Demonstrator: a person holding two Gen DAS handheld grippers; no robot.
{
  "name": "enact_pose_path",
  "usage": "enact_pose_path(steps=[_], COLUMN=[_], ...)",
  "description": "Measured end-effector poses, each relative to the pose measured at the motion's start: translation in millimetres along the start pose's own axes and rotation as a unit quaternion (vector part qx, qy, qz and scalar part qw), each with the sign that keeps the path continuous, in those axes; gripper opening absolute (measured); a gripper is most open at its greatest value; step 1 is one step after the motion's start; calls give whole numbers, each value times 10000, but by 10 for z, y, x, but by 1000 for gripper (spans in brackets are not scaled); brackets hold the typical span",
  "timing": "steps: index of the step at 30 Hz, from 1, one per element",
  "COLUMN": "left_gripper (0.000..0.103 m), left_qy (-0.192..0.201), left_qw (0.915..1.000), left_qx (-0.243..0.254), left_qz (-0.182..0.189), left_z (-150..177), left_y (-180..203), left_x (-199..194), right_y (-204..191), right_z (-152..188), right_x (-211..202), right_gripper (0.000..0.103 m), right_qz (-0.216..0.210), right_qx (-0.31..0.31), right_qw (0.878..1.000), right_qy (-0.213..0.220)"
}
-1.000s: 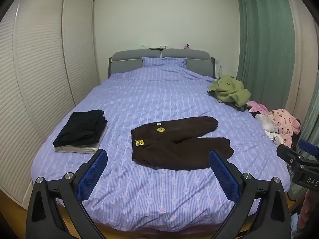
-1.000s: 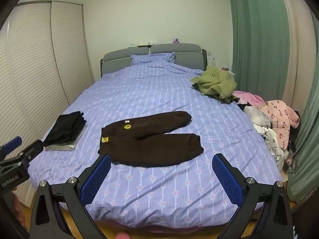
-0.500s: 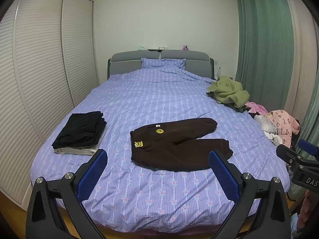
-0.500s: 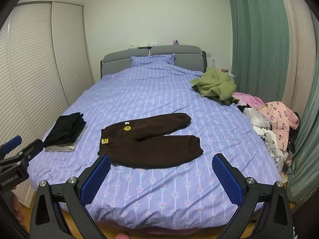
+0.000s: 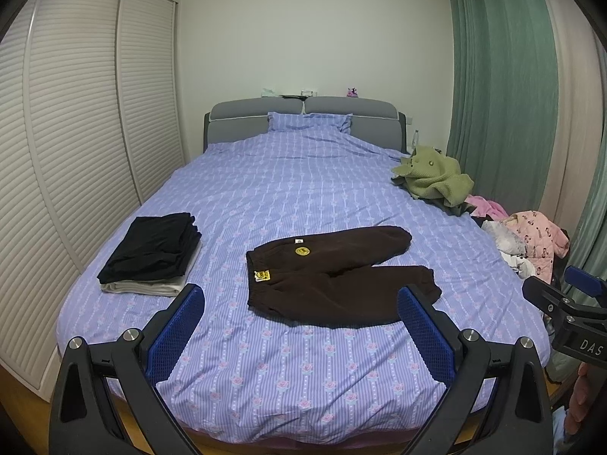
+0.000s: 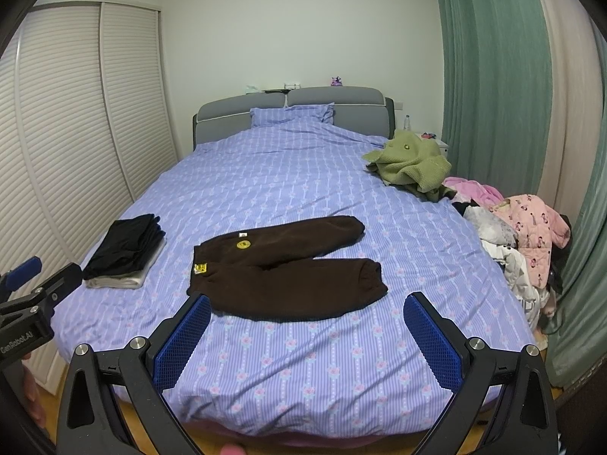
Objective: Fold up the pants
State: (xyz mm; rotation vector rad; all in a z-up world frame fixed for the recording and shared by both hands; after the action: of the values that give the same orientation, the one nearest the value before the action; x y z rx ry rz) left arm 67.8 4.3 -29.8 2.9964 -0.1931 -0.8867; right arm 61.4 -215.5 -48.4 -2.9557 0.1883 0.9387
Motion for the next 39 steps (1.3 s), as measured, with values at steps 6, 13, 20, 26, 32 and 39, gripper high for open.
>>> enact_pose_path(steps=[6, 13, 20, 26, 32, 39], left_gripper=[103, 103, 103, 103, 103, 103], left_qy=[3, 7, 13, 21, 24, 29], left_qw=[10000, 10000, 10000, 10000, 10000, 10000], left_qx=[-8, -6, -8, -9, -12, -15], left_qz=[6, 10, 14, 17, 18, 26], left_z=[-9, -18, -28, -42, -41, -33], left_y=[6, 20, 27, 34, 34, 26], left_x=[-2, -1, -1, -2, -2, -1], right_y=[-2, -10, -15, -24, -22, -32], right_z=[5, 1, -7, -13, -4, -12], right_x=[-1, 0, -10, -13, -14, -23], right_gripper=[103, 103, 103, 103, 103, 103], right_qz=[5, 19, 24, 20, 19, 2], right_qx=[1, 2, 7, 5, 3, -1], right_qw=[10000, 10000, 10000, 10000, 10000, 10000], right_qy=[2, 12, 23, 24, 26, 30])
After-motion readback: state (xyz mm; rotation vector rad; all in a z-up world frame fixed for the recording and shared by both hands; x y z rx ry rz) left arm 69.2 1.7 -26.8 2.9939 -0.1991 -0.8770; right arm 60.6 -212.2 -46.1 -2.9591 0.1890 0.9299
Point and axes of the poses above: each gripper's, at about its wrist camera, not at the fingertips, and x roughly the way its jaws point, y to its right, z to its underside, the point moved 9 cm from there along x, roughly the way its jaws point, and after that the axes turned 5 degrees about z, right-handed, at the moved point
